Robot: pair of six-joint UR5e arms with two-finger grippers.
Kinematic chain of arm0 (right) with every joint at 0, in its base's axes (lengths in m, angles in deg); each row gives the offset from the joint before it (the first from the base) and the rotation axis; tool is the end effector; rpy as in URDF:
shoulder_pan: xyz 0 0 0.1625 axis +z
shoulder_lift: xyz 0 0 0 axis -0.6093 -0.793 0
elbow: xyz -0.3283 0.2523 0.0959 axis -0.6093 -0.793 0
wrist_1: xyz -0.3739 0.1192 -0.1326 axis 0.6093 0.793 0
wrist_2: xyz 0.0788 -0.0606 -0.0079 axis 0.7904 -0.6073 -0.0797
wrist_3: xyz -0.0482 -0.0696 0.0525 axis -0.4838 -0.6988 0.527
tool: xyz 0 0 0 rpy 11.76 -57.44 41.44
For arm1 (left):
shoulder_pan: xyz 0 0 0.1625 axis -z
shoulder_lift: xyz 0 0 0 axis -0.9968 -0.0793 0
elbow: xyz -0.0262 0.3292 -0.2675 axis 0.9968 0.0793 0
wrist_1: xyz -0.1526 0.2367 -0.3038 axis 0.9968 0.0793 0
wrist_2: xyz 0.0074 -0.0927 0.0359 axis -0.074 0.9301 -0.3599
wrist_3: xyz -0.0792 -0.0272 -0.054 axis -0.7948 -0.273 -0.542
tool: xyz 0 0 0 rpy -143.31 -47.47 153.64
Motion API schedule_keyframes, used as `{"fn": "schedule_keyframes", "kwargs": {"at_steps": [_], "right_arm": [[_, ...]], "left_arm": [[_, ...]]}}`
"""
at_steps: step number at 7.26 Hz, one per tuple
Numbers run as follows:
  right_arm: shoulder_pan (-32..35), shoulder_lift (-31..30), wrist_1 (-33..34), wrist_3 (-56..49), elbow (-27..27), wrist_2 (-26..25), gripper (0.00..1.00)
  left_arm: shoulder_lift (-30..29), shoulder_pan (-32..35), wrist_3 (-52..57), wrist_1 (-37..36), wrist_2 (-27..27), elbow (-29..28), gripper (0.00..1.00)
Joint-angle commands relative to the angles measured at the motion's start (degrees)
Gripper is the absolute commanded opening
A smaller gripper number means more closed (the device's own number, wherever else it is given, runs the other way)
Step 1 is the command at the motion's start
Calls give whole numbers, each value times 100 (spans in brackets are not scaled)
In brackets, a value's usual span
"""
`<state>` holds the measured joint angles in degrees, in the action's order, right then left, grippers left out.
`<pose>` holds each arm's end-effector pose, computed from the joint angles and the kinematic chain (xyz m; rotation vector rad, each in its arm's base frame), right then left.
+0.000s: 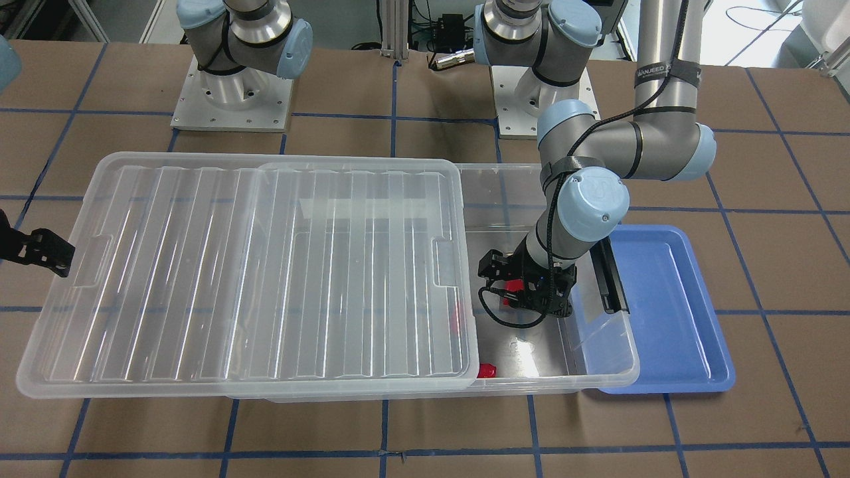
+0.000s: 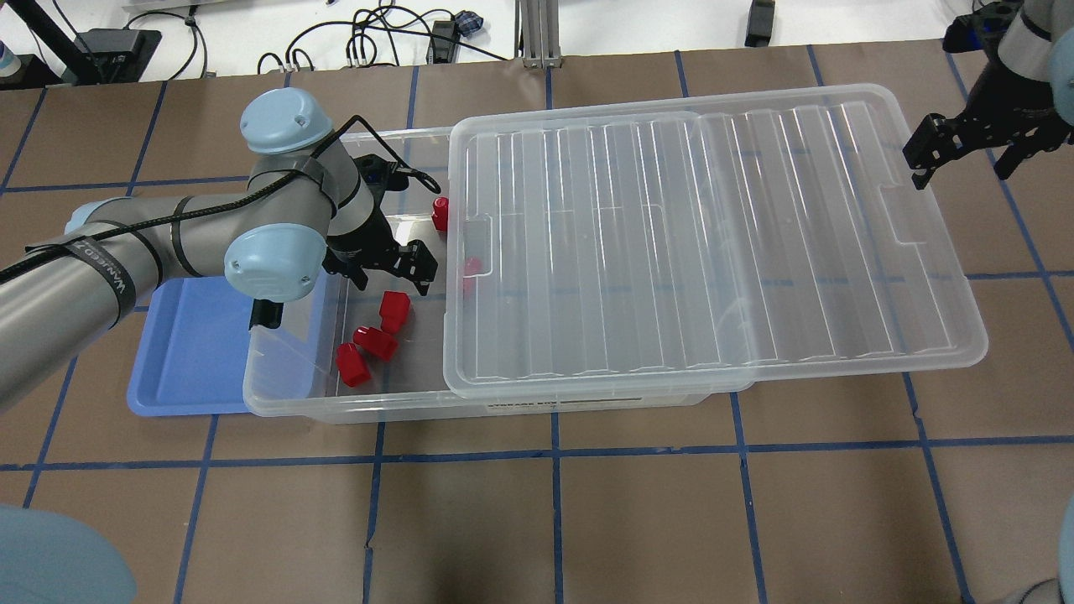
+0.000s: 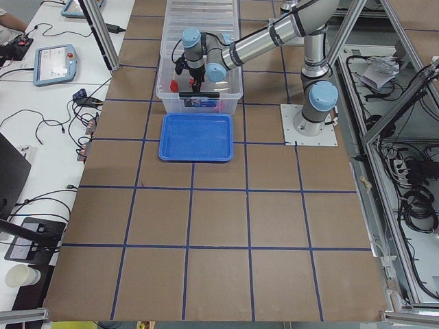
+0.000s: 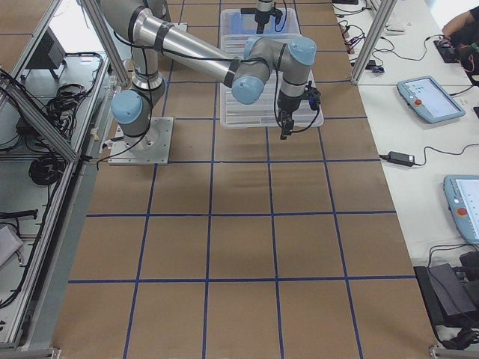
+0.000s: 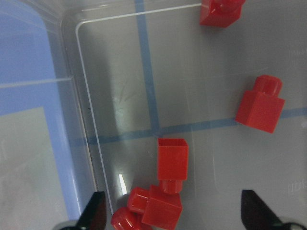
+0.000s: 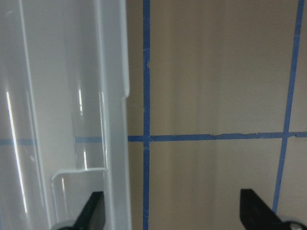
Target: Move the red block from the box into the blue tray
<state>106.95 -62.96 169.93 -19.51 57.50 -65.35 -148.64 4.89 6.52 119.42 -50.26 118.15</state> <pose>-0.0918 -0.5877 0.3791 0.0252 -3.0227 -0.0697 -0.1440 -0.5496 0.2243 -0.2676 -3.0465 -0.1268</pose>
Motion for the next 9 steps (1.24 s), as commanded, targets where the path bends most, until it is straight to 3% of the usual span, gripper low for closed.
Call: {"fn": "schedule_keyframes", "kwargs": {"at_steps": [1, 3, 4, 5, 6, 7, 9], "right_arm": [[2, -290, -91, 9, -4, 14, 100], [28, -624, -292, 62, 13, 49, 100], [28, -721, -398, 71, 22, 32, 100], [28, -714, -495, 71, 109, 40, 100], [28, -705, -574, 71, 110, 14, 100], [20, -679, -575, 62, 110, -12, 100], [-7, -678, -566, 62, 110, -21, 100]], "left_arm": [[-68, -87, -82, -29, -9, 196, 100], [-164, -78, -459, -135, 0, 312, 100], [-269, -69, -461, -362, -44, 364, 88], [-296, -60, -400, -408, -45, 374, 69], [-227, -8, -400, -408, -105, 374, 12], [-182, 19, -443, -486, -367, 330, 0], [-16, -7, -444, -487, -361, 286, 0]]}}
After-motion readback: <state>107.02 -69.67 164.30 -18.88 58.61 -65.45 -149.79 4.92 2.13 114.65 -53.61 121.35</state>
